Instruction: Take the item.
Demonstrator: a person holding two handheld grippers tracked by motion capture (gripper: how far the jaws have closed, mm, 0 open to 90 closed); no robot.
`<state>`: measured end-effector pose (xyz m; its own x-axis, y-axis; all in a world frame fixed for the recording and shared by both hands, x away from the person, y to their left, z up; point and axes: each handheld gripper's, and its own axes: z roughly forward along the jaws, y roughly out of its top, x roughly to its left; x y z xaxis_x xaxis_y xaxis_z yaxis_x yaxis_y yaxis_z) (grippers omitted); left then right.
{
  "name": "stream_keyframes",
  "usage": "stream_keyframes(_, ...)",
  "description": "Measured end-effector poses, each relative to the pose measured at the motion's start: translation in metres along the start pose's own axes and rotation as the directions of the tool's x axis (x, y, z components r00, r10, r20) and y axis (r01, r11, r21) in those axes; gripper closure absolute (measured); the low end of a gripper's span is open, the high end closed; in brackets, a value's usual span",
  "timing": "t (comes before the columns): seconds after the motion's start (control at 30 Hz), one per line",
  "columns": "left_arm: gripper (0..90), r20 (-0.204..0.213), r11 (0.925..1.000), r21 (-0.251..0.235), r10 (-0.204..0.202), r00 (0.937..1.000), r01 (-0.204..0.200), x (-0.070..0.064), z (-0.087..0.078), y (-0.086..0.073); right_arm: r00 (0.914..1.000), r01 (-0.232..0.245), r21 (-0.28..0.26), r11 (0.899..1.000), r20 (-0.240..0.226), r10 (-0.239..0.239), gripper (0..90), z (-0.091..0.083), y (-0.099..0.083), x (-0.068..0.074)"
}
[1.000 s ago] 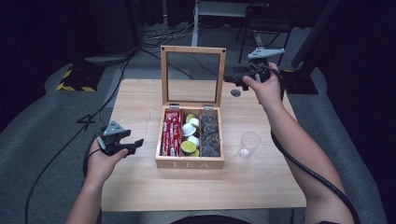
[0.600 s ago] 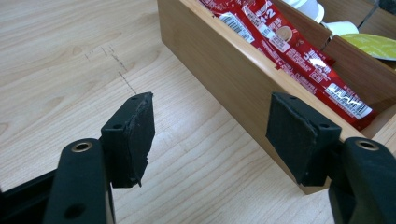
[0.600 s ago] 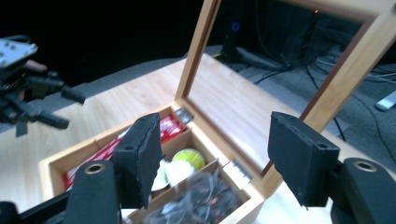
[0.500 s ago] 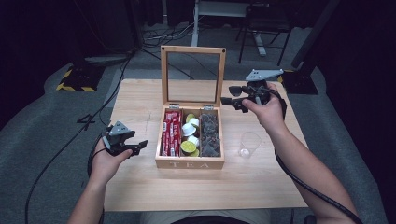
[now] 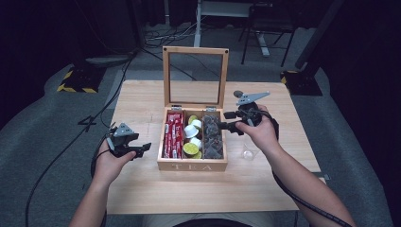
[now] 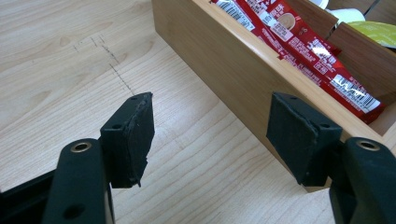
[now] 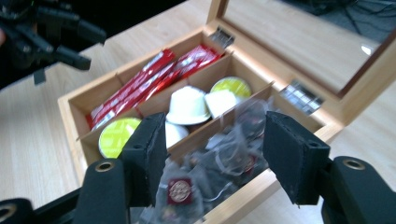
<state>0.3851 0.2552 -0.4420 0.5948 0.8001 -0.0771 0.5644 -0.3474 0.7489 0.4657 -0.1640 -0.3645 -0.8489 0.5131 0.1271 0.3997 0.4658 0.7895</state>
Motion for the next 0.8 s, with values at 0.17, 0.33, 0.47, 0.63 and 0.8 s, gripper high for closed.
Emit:
stream_keyframes(0.17, 32.7, 0.001, 1.0, 0.0, 0.003, 1.0, -0.003, 0.001, 0.001, 0.0, 0.9998, 0.001, 0.05, 0.999, -0.022, 0.0, 43.5, 0.009, -0.011, 0.01)
stream_keyframes(0.33, 32.3, 0.002, 0.9999, 0.011, -0.004, 1.0, 0.004, 0.001, 0.001, -0.002, 0.9995, 0.007, 0.096, 0.995, -0.03, -0.004, 44.3, 0.02, -0.022, 0.016)
stream_keyframes(0.47, 32.1, -0.004, 0.9999, 0.006, -0.011, 0.9999, 0.011, 0.001, 0.0, -0.003, 0.9994, 0.017, 0.125, 0.992, -0.031, -0.014, 45.1, 0.029, -0.028, 0.02)
stream_keyframes(0.63, 32.2, -0.005, 0.9998, 0.007, -0.016, 0.9999, 0.016, 0.002, -0.001, -0.006, 0.9993, 0.025, 0.171, 0.985, -0.033, -0.019, 45.8, 0.042, -0.036, 0.024)
stream_keyframes(0.8, 32.2, -0.013, 0.9998, 0.012, -0.018, 0.9998, 0.018, 0.004, -0.003, -0.008, 0.9986, 0.052, 0.219, 0.974, -0.012, -0.051, 55.0, 0.05, -0.039, 0.025)
